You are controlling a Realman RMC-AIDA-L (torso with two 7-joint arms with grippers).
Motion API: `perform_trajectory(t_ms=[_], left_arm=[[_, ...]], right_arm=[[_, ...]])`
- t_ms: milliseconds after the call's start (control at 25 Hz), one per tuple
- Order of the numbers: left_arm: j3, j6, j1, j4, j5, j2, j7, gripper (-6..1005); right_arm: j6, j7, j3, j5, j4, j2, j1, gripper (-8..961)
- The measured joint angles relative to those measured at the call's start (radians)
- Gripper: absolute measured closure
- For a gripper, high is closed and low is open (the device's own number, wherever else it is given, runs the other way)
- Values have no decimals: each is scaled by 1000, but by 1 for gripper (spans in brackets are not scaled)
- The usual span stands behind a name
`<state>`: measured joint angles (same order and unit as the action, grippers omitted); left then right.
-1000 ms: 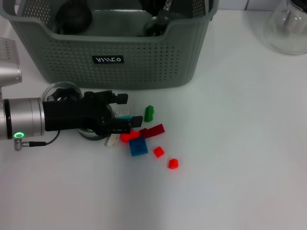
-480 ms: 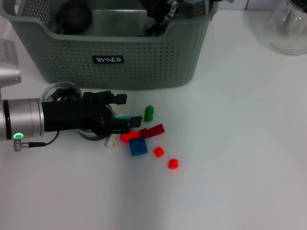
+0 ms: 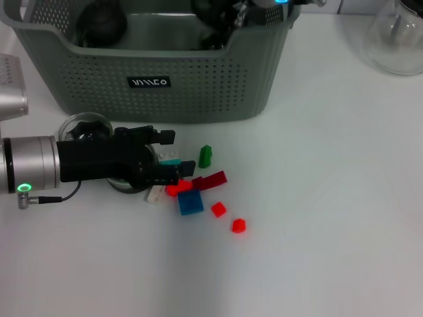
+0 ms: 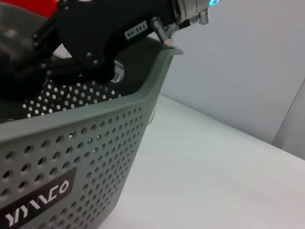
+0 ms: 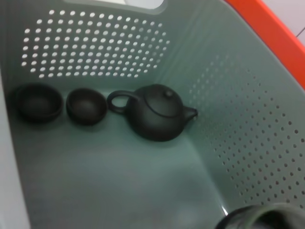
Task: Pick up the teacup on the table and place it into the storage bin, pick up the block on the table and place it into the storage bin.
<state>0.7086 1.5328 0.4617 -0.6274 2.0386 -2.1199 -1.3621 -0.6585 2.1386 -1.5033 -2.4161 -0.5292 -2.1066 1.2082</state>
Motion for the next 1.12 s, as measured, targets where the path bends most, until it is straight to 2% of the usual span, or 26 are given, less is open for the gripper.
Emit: perform_trajectory(t_ms=[320, 480, 520, 760, 880, 1000, 1040, 1080, 1120], left_arm=[[0, 1, -2, 0, 1, 0, 0, 141], [0, 2, -3, 0, 2, -2, 0, 141], [0, 1, -3, 0, 2, -1, 0, 141], [0, 4, -3, 0, 2, 3, -4, 141], [0, 6, -3, 0, 1, 4, -4, 141], [0, 21, -3, -7, 0, 6, -4, 141], [-6, 29, -3, -9, 0, 9, -5, 141], [-8, 33, -3, -10, 0, 10, -5, 141], [-17, 44, -3, -11, 0, 13, -4, 141]], right_arm=[[-14, 14, -13, 0, -22, 2, -9, 717], [-45, 24, -14, 0, -120, 3, -47, 523], [-61, 31, -13, 0, -175, 4, -68, 474], [-190, 88, 14, 2, -591, 7, -231, 436], [-255, 110, 24, 30, -816, 5, -332, 357], [-304, 116, 31, 137, -1003, 7, -443, 260], [-323, 103, 39, 195, -1052, 9, -483, 216], [-378, 61, 68, 316, -1124, 11, -555, 171], [-378, 61, 68, 316, -1124, 11, -555, 127]])
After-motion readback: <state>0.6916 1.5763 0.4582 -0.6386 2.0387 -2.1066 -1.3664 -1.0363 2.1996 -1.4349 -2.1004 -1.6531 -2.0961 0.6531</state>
